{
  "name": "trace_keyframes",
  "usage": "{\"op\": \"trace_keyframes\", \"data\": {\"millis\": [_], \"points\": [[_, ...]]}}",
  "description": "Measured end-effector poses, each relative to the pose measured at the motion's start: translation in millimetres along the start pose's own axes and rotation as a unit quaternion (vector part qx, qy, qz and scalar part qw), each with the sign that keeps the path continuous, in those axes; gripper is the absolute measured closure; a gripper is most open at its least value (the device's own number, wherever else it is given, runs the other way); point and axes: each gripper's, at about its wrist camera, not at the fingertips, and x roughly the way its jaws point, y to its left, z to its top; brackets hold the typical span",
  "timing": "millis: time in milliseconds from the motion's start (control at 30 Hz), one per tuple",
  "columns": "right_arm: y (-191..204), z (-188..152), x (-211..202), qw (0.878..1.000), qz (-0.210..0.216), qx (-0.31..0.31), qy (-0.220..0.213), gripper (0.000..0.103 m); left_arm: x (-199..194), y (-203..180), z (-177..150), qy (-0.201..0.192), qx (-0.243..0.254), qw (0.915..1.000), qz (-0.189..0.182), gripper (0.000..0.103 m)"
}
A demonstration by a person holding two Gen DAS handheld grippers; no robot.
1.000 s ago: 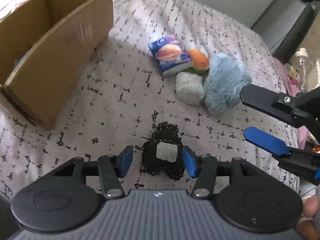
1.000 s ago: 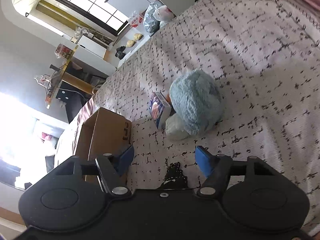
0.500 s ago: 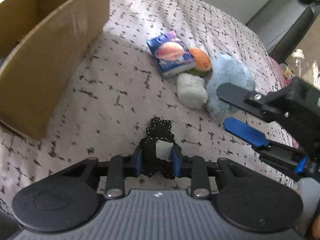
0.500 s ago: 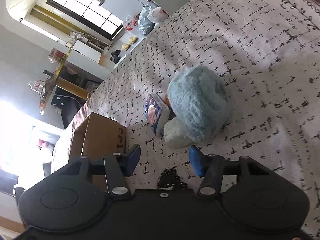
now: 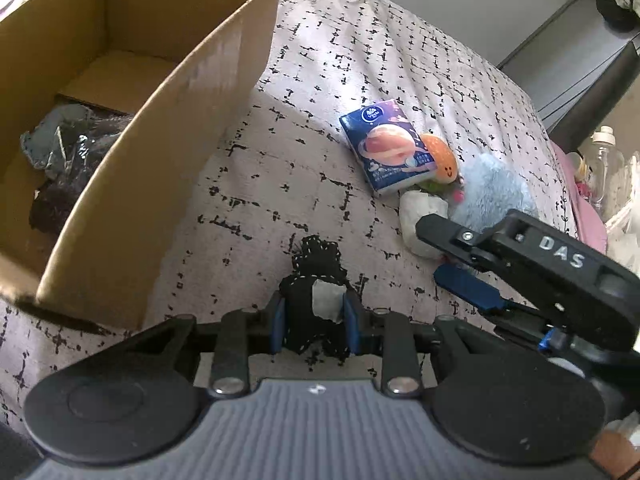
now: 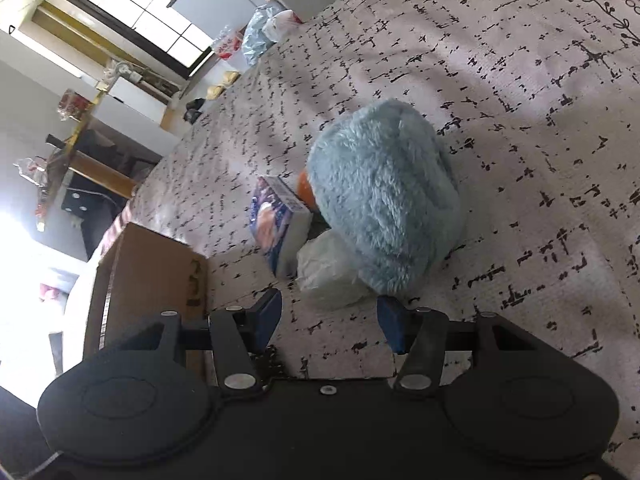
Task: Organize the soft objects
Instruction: 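Grasp the black knit item with the left tool while the right tool grasps the white cloth, then carry the black item and white cloth over the box with both tools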
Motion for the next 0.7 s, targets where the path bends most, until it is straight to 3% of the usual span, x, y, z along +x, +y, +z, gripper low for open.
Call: {"op": "trace_keyframes", "data": {"millis": [333, 367, 400, 700], "points": [[8.6, -2.6, 15.4, 0.999, -0.023, -0.017, -0.026, 0.048, 4.9, 8.9, 3.9, 0.006, -0.026, 0.9995, -0.017, 0.074], [10.6, -3.5, 15.9, 0.999, -0.026, -0.023, -0.029, 0.05, 4.3, 9.2, 3.9, 0.005, -0.026, 0.9995, -0.017, 0.074], [12.5, -4.2, 15.1, 0.999, -0.033, -0.027, -0.033, 0.063, 3.9, 9.8, 4.0, 0.006, -0.026, 0.9995, -0.018, 0.074], [16.7, -12.1, -4.1, 0.998, -0.048, -0.03, -0.02, 0.063, -7.2, 11.0, 0.6, -0.005, -0.027, 0.9995, -0.013, 0.074]]}}
